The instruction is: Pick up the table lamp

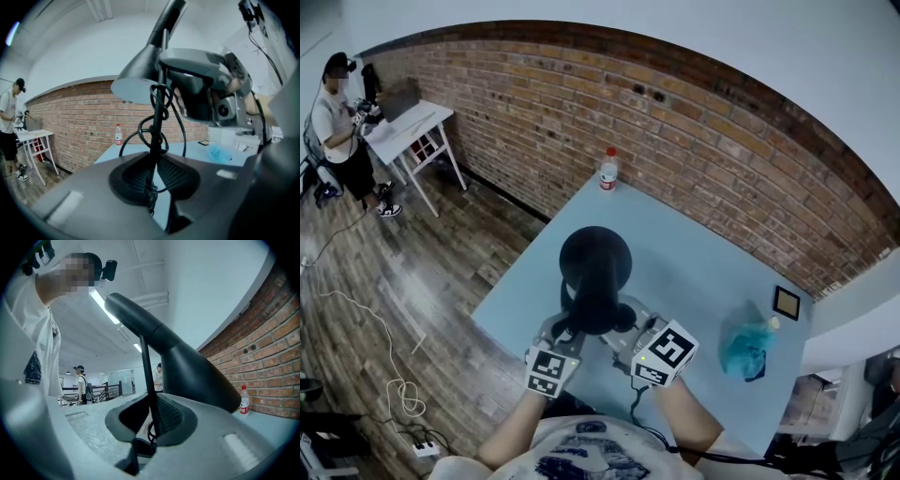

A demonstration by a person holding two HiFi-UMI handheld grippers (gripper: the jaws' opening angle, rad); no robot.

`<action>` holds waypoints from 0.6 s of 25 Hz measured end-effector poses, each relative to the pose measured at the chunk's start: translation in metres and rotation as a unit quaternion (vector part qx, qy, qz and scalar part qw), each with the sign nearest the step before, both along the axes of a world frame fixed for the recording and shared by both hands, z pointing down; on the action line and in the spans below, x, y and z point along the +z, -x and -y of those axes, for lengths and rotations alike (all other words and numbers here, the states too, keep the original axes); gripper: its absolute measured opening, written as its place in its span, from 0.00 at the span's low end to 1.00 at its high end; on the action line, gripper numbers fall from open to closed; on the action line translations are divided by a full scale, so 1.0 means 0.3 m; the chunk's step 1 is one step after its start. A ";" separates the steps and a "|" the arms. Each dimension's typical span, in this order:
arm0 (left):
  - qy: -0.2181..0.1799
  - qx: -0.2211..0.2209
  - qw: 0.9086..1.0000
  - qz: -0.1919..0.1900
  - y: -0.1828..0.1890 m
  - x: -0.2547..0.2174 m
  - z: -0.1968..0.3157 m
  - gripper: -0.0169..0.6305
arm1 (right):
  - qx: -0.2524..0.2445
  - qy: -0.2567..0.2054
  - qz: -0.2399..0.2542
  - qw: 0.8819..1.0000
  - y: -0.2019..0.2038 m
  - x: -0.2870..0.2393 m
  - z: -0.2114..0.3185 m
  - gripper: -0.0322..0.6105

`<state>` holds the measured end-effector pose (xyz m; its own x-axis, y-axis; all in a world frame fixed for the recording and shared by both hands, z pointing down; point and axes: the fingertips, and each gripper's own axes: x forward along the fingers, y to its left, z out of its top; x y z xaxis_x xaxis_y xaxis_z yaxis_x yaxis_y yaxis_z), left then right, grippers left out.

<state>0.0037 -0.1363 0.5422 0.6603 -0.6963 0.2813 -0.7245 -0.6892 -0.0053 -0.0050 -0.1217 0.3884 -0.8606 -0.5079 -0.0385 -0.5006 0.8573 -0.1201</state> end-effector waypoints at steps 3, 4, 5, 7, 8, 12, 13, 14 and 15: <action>-0.002 0.000 1.000 0.000 0.002 -0.005 0.002 0.10 | 0.001 -0.002 -0.003 1.000 0.000 -0.004 0.001 0.12; -0.002 0.000 1.000 0.001 0.002 -0.006 0.001 0.10 | 0.001 -0.002 -0.003 1.000 -0.001 -0.004 0.001 0.12; -0.001 0.000 1.000 0.001 0.003 -0.005 0.000 0.10 | 0.002 -0.002 -0.003 1.000 -0.002 -0.003 0.002 0.11; 0.000 0.000 1.000 0.002 0.004 -0.002 0.000 0.10 | 0.003 -0.001 -0.005 1.000 -0.002 0.000 0.005 0.11; 0.002 0.000 1.000 0.002 0.004 -0.001 0.001 0.10 | 0.003 0.000 -0.006 1.000 -0.002 0.001 0.007 0.11; 0.006 0.003 1.000 0.003 0.000 0.007 0.000 0.10 | 0.002 0.000 -0.005 1.000 -0.001 0.007 0.009 0.11; 0.006 0.003 1.000 0.003 -0.002 0.009 0.001 0.10 | 0.002 0.001 -0.005 1.000 -0.002 0.008 0.008 0.11; 0.007 0.004 1.000 0.003 -0.004 0.009 0.001 0.10 | 0.001 0.001 -0.005 1.000 -0.003 0.009 0.009 0.11; 0.007 0.004 1.000 0.003 -0.005 0.010 0.003 0.10 | 0.001 0.001 -0.005 1.000 -0.003 0.009 0.010 0.11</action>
<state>0.0052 -0.1372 0.5451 0.6639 -0.6874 0.2946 -0.7193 -0.6947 0.0002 -0.0041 -0.1246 0.3912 -0.8603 -0.5090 -0.0290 -0.5028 0.8564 -0.1171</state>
